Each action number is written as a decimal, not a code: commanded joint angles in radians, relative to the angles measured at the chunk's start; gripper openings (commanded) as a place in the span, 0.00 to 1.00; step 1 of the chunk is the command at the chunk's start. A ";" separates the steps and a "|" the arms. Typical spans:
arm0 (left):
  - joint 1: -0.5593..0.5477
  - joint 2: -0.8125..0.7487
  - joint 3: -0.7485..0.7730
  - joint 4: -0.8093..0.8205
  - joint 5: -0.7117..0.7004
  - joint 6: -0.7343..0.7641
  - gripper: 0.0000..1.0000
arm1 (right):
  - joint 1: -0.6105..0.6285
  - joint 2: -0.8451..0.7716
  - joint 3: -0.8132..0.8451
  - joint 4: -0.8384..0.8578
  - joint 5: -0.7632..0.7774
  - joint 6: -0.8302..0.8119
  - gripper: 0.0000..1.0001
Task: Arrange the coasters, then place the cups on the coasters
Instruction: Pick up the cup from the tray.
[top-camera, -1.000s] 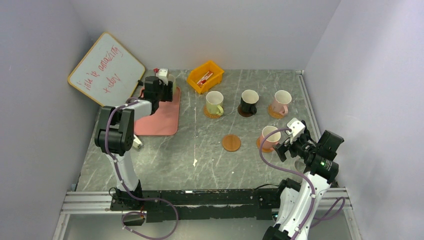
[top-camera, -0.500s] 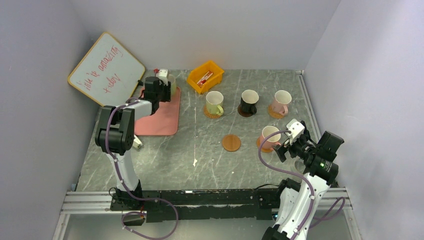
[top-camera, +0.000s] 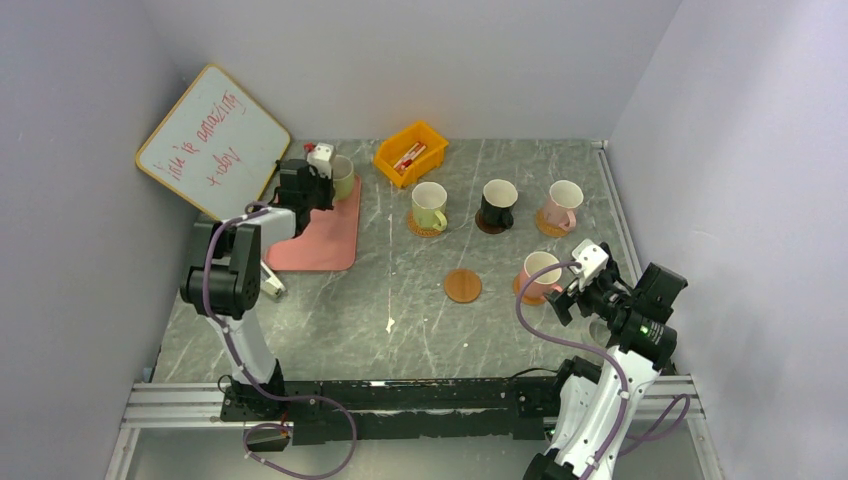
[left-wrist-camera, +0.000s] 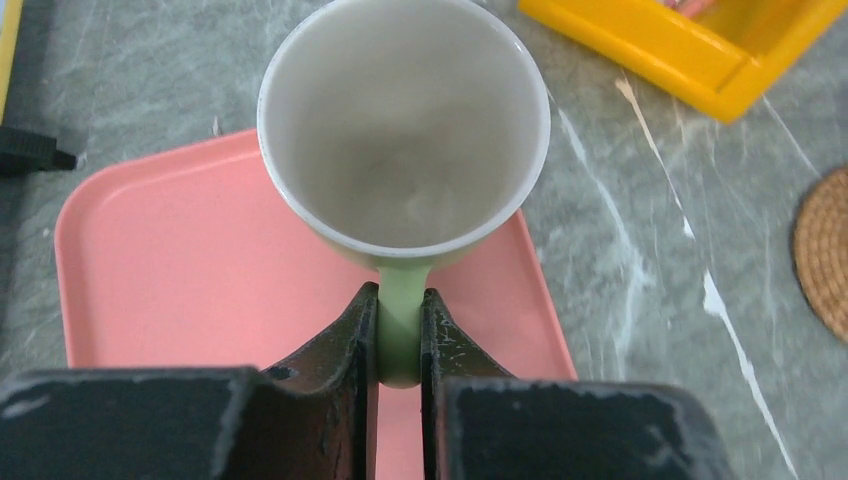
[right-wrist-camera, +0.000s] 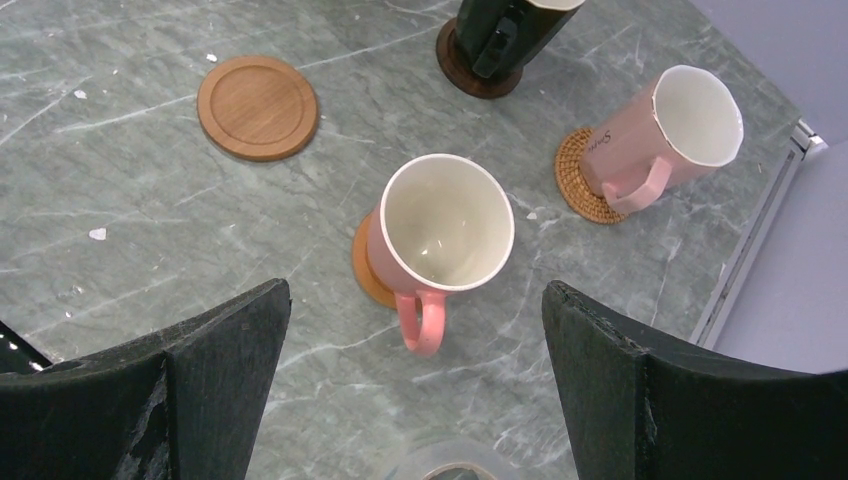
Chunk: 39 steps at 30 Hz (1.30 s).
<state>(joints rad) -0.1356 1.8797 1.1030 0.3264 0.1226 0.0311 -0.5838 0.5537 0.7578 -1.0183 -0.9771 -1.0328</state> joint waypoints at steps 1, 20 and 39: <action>0.025 -0.152 -0.072 0.029 0.129 0.100 0.05 | -0.007 -0.013 0.002 -0.014 -0.046 -0.040 1.00; 0.123 -0.318 -0.284 -0.124 0.629 0.372 0.05 | -0.016 -0.027 0.003 -0.025 -0.048 -0.049 1.00; 0.133 -0.330 -0.312 -0.068 0.593 0.369 0.44 | -0.019 -0.028 0.004 -0.032 -0.054 -0.060 1.00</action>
<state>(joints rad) -0.0044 1.5963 0.8051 0.1902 0.7105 0.3981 -0.5953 0.5297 0.7578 -1.0473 -0.9821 -1.0599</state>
